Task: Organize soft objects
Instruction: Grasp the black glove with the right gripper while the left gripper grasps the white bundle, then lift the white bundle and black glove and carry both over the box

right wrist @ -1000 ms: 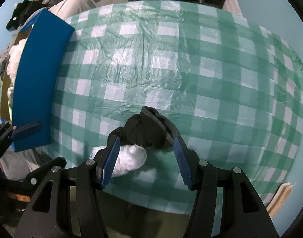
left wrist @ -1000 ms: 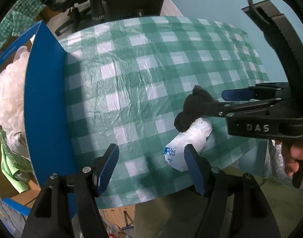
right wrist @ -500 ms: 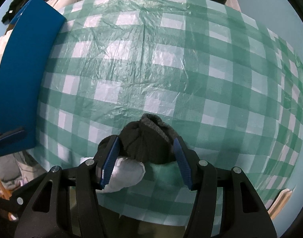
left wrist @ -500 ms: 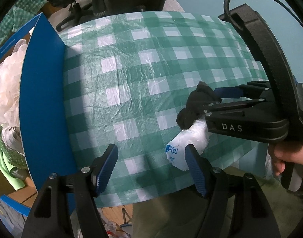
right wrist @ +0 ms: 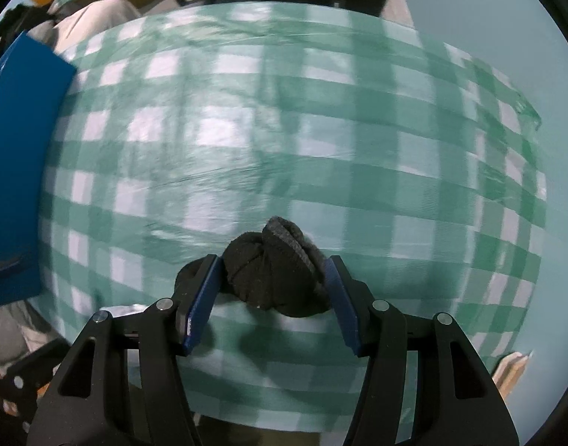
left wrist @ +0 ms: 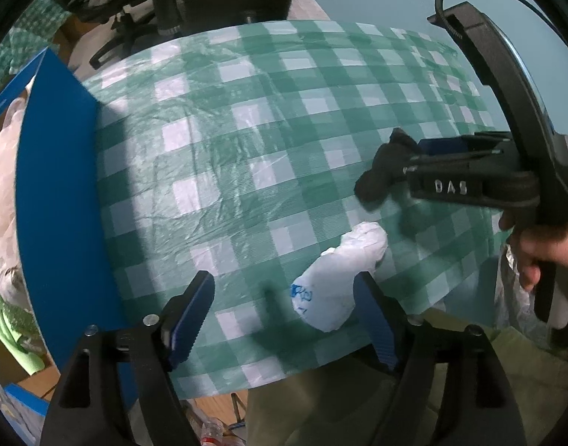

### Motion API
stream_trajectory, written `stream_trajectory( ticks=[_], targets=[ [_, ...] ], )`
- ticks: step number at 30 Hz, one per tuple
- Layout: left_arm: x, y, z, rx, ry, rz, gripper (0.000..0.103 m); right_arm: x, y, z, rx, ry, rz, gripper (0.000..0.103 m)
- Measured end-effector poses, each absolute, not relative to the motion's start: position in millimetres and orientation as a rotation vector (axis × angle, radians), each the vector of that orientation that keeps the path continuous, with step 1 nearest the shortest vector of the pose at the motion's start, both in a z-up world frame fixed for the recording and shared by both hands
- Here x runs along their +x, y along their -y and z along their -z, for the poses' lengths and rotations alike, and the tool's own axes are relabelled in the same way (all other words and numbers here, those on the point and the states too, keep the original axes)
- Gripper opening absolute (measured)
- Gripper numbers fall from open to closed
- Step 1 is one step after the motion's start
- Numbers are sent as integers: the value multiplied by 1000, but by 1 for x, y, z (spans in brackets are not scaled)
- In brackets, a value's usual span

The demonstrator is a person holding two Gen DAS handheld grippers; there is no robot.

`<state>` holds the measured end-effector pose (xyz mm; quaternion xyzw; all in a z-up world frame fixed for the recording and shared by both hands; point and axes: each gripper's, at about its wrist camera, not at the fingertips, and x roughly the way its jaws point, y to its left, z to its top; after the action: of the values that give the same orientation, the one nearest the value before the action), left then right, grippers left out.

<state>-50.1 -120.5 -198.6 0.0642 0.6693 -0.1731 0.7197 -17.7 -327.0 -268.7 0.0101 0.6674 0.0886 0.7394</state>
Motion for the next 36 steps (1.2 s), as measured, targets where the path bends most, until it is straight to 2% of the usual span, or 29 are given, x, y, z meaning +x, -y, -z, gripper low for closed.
stream_trajectory(
  ticks=[9,21,24,26,30,36],
  targets=[
    [-54,145,207,147,-1495,470,86,-14,371,269,96,-1475,-129,57],
    [-73,175,252,293,-1553,465,86,-34,406,257,143,-1439,-192,57],
    [-77,179,257,297,-1550,442,78,-38,399,247,89,-1423,-236,57],
    [-77,179,260,281,-1564,423,63,-38,391,244,55,-1420,-272,57],
    [-76,173,258,233,-1554,392,61,-32,374,243,-53,-1419,-337,62],
    [-70,166,253,171,-1531,332,58,-34,355,248,-229,-1404,-446,62]
  ],
)
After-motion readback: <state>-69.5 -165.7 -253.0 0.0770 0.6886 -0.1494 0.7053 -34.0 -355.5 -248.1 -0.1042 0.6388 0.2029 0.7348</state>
